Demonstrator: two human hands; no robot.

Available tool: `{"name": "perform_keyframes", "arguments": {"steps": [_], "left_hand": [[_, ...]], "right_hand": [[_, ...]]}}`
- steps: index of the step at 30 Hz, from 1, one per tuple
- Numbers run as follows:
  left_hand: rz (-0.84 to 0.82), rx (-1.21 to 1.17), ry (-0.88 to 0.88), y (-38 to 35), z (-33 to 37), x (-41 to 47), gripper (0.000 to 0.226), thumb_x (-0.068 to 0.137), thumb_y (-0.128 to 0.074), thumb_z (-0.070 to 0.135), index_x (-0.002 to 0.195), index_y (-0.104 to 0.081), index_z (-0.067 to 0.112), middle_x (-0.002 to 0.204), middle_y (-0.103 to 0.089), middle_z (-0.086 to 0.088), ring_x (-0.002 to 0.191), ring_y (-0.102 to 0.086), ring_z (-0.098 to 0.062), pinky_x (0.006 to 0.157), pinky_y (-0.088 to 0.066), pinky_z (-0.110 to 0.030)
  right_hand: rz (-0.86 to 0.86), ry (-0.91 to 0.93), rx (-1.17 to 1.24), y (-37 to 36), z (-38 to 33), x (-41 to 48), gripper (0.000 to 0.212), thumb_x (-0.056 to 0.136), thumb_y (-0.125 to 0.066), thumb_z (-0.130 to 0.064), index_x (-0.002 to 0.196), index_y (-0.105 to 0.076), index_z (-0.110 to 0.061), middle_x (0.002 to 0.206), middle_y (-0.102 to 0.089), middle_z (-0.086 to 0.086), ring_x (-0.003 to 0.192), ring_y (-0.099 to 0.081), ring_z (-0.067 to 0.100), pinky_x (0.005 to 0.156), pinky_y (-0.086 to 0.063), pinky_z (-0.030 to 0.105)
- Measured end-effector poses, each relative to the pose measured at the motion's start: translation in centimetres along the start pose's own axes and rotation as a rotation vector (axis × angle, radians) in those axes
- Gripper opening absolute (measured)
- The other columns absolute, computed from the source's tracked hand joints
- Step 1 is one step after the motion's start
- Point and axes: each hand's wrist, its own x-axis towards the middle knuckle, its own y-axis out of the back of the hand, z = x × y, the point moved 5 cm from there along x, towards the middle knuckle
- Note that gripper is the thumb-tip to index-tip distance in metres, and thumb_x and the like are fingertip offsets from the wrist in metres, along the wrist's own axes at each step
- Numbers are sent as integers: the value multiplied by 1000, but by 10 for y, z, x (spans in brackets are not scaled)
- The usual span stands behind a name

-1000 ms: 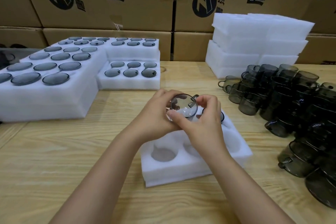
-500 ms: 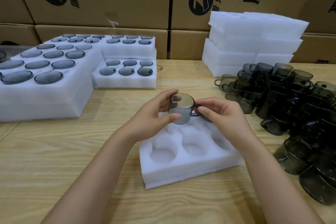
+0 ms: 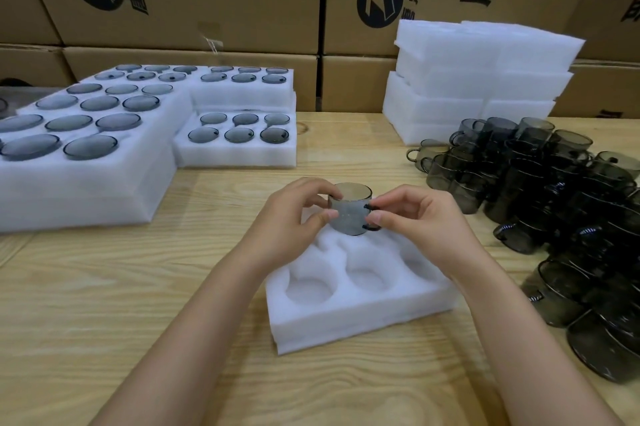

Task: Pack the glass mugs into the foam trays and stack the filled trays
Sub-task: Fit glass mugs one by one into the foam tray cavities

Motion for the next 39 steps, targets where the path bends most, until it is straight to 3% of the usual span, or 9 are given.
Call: {"name": "perform_keyframes", "arguments": {"steps": [13, 17, 19, 22, 26, 29, 33, 36, 39], "left_hand": [[-27, 91, -18, -2, -2, 0, 22, 83, -73, 18, 102, -69, 29, 109, -59, 25, 110, -52, 7, 96, -35, -10], [-18, 115, -5, -2, -4, -1, 22, 81, -74, 20, 101, -70, 29, 105, -59, 26, 105, -53, 6, 92, -35, -5], [-6, 100, 14, -1, -4, -2, 30, 79, -76, 21, 106, -67, 31, 104, -59, 28, 105, -54, 8, 91, -36, -6], [-4, 9, 101, -1, -6, -3, 47, 76, -73, 18, 115, -50, 32, 108, -63, 17, 108, -56, 3, 91, -42, -17], [292, 27, 250, 11, -18, -7, 31, 78, -58, 7, 104, -44, 19, 100, -62, 8, 93, -58, -13, 79, -41, -30], [479, -106, 507, 19, -41, -17, 26, 80, -55, 4, 101, -47, 18, 99, -59, 4, 90, -54, -17, 77, -41, -33], [430, -727, 647, 7, -57, -24, 40, 58, -55, 3, 95, -56, 18, 99, -66, -6, 90, -60, -25, 83, -48, -40], [423, -807, 566, 9, -58, -27, 50, 50, -51, 0, 96, -61, 16, 96, -68, -5, 88, -62, -25, 82, -49, -41], [499, -861, 527, 15, -66, -24, 43, 65, -55, -17, 94, -61, 13, 92, -67, -4, 88, -61, -22, 76, -50, -35]], "right_hand": [[27, -16, -322, 7, 6, 2, 16, 67, -83, -10, 68, -71, -21, 90, -60, -7, 88, -57, 1, 79, -39, 10], [120, 12, -402, 7, -7, 13, 18, 84, -66, -32, 71, -68, -21, 92, -57, -6, 80, -51, -4, 69, -35, 12], [169, 80, -461, -6, -20, 29, 21, 90, -55, -41, 89, -66, -23, 103, -60, -7, 88, -52, -2, 71, -35, 10], [-66, 72, -710, -49, -17, 63, 45, 97, -37, -47, 123, -55, -15, 128, -54, 1, 119, -46, 15, 94, -35, 27], [-357, -167, -974, -75, 23, 79, 67, 94, -8, -61, 141, -36, -22, 152, -31, 0, 145, -10, 24, 115, -4, 50], [-378, -205, -1143, -78, 36, 75, 67, 92, -3, -63, 140, -36, -31, 142, -45, 1, 139, -26, 24, 111, 9, 53], [-312, -202, -1213, -82, 29, 71, 64, 95, -6, -58, 123, -52, -24, 123, -56, 8, 116, -47, 29, 100, -19, 49], [-239, -189, -1231, -82, 26, 67, 66, 96, -8, -54, 119, -56, -16, 121, -57, 10, 113, -48, 28, 95, -24, 45], [-166, -219, -1261, -82, 25, 65, 66, 97, -9, -50, 113, -60, -11, 117, -59, 11, 107, -50, 27, 94, -25, 44]]}}
